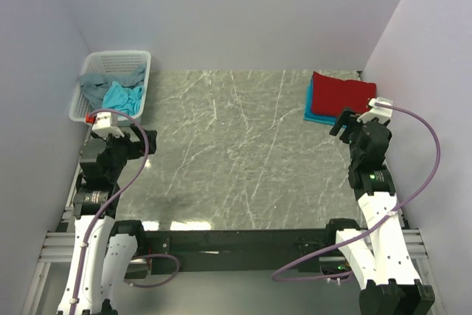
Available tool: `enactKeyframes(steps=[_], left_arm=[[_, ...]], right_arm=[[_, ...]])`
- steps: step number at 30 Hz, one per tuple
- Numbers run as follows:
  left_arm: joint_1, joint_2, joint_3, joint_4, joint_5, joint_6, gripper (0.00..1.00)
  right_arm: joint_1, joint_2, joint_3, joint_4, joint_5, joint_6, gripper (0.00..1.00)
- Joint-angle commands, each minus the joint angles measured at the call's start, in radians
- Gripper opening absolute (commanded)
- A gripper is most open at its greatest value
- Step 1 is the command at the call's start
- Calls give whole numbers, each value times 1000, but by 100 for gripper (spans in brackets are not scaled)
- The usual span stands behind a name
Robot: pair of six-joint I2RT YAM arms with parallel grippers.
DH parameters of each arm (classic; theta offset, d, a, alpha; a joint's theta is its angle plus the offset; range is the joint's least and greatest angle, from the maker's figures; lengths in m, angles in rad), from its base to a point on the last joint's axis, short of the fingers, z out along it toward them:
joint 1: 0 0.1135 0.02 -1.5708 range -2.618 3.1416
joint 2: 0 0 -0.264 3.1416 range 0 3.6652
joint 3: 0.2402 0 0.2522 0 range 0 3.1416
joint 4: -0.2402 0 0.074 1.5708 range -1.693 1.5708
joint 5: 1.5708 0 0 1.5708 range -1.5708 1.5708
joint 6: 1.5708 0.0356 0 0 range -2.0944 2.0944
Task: Fold and stack the t-shirts
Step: Grab the tshirt from the pile
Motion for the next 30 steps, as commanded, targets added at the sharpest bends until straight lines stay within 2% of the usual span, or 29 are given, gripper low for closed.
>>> enactKeyframes(steps=[1, 5, 7, 8, 12, 17, 19, 20, 22, 23, 25, 28, 30], left_arm=[[4, -6, 4, 36, -8, 9, 100], [4, 15, 7, 70, -34, -53, 99], [3, 78, 25, 102, -20, -101, 99], [4, 107, 53, 110, -19, -118, 100], [7, 339, 177, 162, -54, -164, 99], [35, 630, 460, 131, -158, -235, 99], [50, 785, 556, 67, -218, -285, 99], [72, 837, 649, 44, -233, -294, 98], [102, 981, 743, 0, -248, -324, 93], [128, 1024, 830, -43, -254, -328, 85], [153, 1141, 910, -95, -301, -353, 79], [194, 1295, 1135, -237, -382, -364, 75], [196, 1409, 1228, -345, -422, -353, 75]], right_arm=[[-5, 4, -9, 34, -23, -32, 84], [-18, -15, -16, -10, -199, -148, 87], [-21, -38, -29, -53, -340, -255, 87], [-21, -42, -29, -65, -362, -271, 87], [-23, -30, 1, -127, -459, -316, 87], [-22, -21, 23, -168, -488, -319, 87], [-21, -25, 26, -174, -496, -317, 87], [-21, -27, 27, -176, -500, -317, 87], [-21, -33, 27, -179, -500, -317, 87], [-21, -36, 27, -177, -502, -316, 87], [-20, -41, 27, -176, -496, -316, 87], [-14, -41, 29, -171, -485, -317, 87], [-8, -36, 27, -168, -473, -321, 87]])
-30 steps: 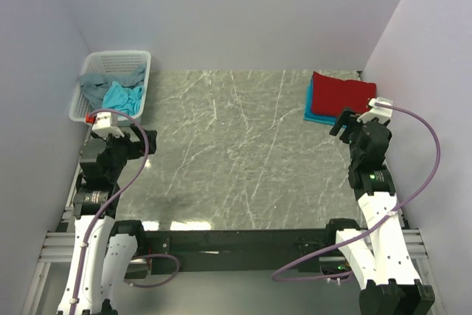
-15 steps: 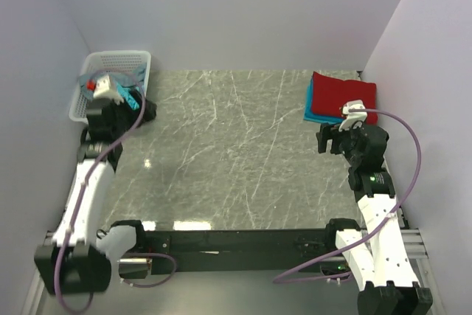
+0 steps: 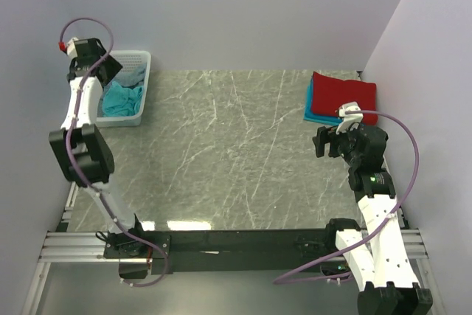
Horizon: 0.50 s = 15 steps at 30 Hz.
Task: Fold and stack the t-shirts
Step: Grab the tshirt from the pile
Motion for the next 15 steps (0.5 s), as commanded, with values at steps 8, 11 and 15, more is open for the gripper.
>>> enactKeyframes(steps=[8, 11, 15], left_arm=[[13, 323, 359, -327, -218, 58, 75], [14, 343, 360, -326, -198, 81, 53], [14, 293, 365, -300, -178, 101, 5]], right_arm=[[32, 9, 38, 15, 35, -20, 87], [30, 15, 36, 17, 41, -20, 87], [32, 22, 35, 17, 36, -21, 87]])
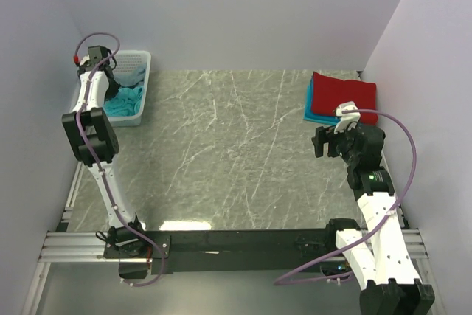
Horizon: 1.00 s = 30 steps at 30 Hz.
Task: Fold and stack the t-shirts
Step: Grab the tshirt from the pile, then move the tshirt to the center of the board
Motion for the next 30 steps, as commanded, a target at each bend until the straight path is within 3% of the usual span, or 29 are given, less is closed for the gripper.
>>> enactKeyframes(steps=[1, 9, 14, 17, 21, 27, 30], left_arm=[[-3, -99, 52, 21, -7, 38, 0], [-43, -534, -120, 332, 75, 46, 0], [-51, -808, -292, 570, 361, 35, 0], [-55, -896, -330, 693, 501, -12, 0], [-84, -915, -261, 736, 648, -96, 0], [-225, -912, -189, 745, 693, -112, 0], [-317, -923, -250, 759, 716, -113, 0]], right_arm=[[7, 4, 33, 16, 8, -7, 87], [7, 13, 32, 13, -10, -9, 87], [6, 14, 28, 16, -15, -10, 87], [6, 19, 27, 16, -13, -13, 87], [6, 22, 25, 18, -10, -15, 87], [6, 27, 24, 23, 5, -19, 87], [4, 27, 22, 26, 13, -22, 87]])
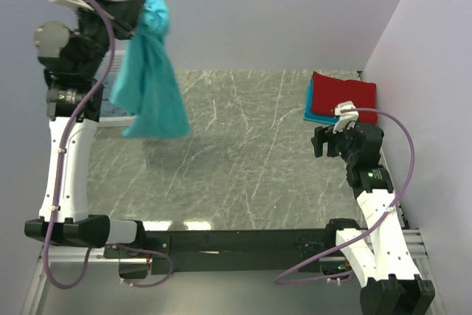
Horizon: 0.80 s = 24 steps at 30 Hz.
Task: Fold and stack the t-shirts
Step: Move the tshirt to the center of the board
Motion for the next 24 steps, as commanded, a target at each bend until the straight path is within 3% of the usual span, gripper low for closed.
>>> enactKeyframes(steps=[1, 7, 15, 18, 19, 20, 22, 24], left_arm=[[-118, -20, -41, 65, 81, -21, 0], [-314, -66, -192, 65, 102, 51, 1], [-399, -95, -474, 111, 70, 83, 2], [-401, -58, -540, 87, 30, 118, 26], [-401, -45, -548, 76, 7, 130, 48], [-401, -16, -549, 4, -11, 150, 57], [-401, 14, -532, -76, -149, 227, 71], [-401, 8, -537, -139, -260, 318, 74]], right_arm=[[4, 0, 21, 25, 18, -15, 87], [1, 6, 19, 28, 26, -18, 87], [3, 12, 19, 27, 29, -22, 87], [3, 20, 21, 15, 2, -32, 87], [3, 21, 22, 10, -11, -35, 87], [3, 24, 24, 4, -28, -47, 87], [3, 26, 24, -18, -89, -67, 87], [3, 33, 24, -57, -193, -119, 86]])
